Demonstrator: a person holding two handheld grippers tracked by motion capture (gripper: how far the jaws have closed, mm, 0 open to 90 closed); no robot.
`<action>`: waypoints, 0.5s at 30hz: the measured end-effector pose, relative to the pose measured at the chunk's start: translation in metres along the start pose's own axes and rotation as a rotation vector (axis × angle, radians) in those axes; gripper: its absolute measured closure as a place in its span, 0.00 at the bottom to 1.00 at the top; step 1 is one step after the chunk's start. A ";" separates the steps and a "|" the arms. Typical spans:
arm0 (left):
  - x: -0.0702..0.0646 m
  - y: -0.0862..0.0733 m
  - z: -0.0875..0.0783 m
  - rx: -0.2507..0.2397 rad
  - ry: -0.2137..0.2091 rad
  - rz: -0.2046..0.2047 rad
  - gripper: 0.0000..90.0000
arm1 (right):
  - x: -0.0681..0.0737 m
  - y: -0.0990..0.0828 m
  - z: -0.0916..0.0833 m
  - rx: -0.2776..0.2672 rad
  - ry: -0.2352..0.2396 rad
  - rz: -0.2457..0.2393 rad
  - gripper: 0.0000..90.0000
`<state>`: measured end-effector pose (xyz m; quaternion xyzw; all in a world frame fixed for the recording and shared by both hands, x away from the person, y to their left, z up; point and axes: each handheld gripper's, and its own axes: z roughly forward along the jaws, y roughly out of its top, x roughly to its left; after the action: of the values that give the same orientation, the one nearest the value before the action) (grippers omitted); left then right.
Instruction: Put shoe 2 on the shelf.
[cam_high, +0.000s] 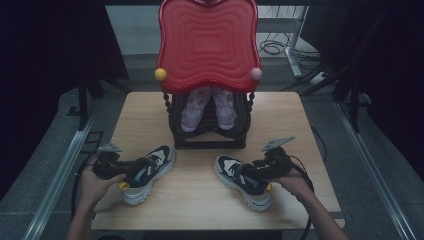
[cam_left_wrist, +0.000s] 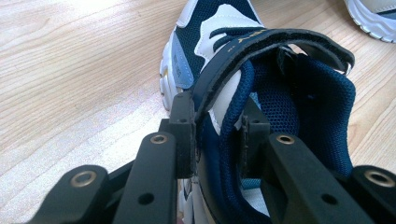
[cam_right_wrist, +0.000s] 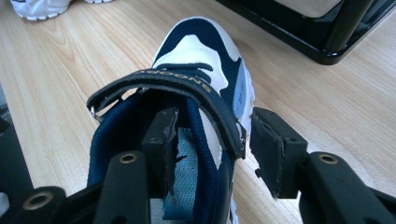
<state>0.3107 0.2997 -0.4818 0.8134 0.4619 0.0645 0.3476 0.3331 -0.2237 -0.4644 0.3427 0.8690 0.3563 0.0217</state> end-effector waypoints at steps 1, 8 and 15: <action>0.000 0.000 0.000 0.000 0.001 0.000 0.81 | 0.000 0.000 0.001 0.007 0.004 0.001 0.60; 0.000 0.000 0.000 -0.003 0.000 -0.011 0.81 | -0.004 0.000 0.006 0.045 0.017 0.012 0.71; 0.001 -0.001 0.000 -0.019 -0.004 -0.025 0.81 | -0.001 0.000 0.006 0.040 -0.011 0.001 0.77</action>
<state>0.3101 0.3006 -0.4829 0.8045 0.4707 0.0630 0.3568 0.3355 -0.2211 -0.4689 0.3456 0.8756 0.3371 0.0193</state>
